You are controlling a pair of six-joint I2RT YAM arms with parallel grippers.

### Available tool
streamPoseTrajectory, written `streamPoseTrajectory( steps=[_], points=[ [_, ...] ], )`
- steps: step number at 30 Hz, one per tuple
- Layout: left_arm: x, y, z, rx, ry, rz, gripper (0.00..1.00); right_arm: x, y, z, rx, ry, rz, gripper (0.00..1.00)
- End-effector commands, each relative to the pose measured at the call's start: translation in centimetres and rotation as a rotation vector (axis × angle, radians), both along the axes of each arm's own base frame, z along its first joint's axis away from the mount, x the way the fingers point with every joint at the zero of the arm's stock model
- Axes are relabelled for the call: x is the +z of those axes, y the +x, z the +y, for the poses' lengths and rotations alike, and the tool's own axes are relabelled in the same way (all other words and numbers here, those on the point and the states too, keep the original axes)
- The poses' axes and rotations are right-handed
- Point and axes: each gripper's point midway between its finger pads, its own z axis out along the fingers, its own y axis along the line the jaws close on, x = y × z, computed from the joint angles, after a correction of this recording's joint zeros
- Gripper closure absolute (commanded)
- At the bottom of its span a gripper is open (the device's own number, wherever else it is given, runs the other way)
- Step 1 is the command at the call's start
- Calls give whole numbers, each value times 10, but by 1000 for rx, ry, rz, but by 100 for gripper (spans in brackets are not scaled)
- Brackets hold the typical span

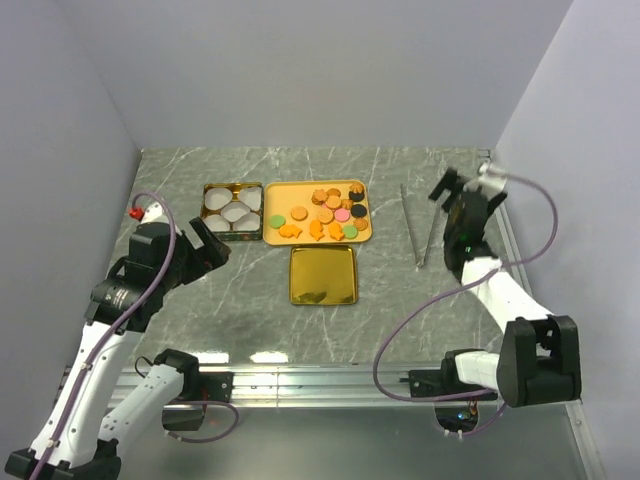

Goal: Pack the cookies

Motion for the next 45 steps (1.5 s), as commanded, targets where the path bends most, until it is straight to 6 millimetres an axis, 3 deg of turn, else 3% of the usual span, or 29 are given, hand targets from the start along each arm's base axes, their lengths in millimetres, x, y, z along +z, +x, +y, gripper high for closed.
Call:
streamPoseTrajectory(
  steps=[1,4,8,10,11,13,17,23,31,37,45],
  points=[
    [-7,-3,4,23,3,-2,1,36,2,-3,-46,46,105,0],
    [-12,-6,9,39,13,-2,1,56,9,7,-33,125,204,0],
    [-19,-11,11,43,24,5,1,17,20,27,79,116,502,0],
    [-22,-13,16,61,36,13,1,-4,16,46,178,151,619,0],
    [-24,-14,17,64,41,18,0,-26,16,65,279,190,697,0],
    [-27,-17,19,68,45,23,1,-56,4,69,290,210,846,0],
    [-26,-20,22,77,60,26,1,-88,-12,62,229,238,964,0],
    [-29,-24,26,86,72,29,1,-124,-26,73,278,285,1081,0],
    [-34,-21,25,84,81,54,0,-163,-33,69,260,303,1178,0],
    [-38,-20,24,80,84,70,1,-178,-25,60,246,333,1191,0],
    [-43,-18,24,83,91,94,1,-183,2,55,243,338,1179,0]
  ],
)
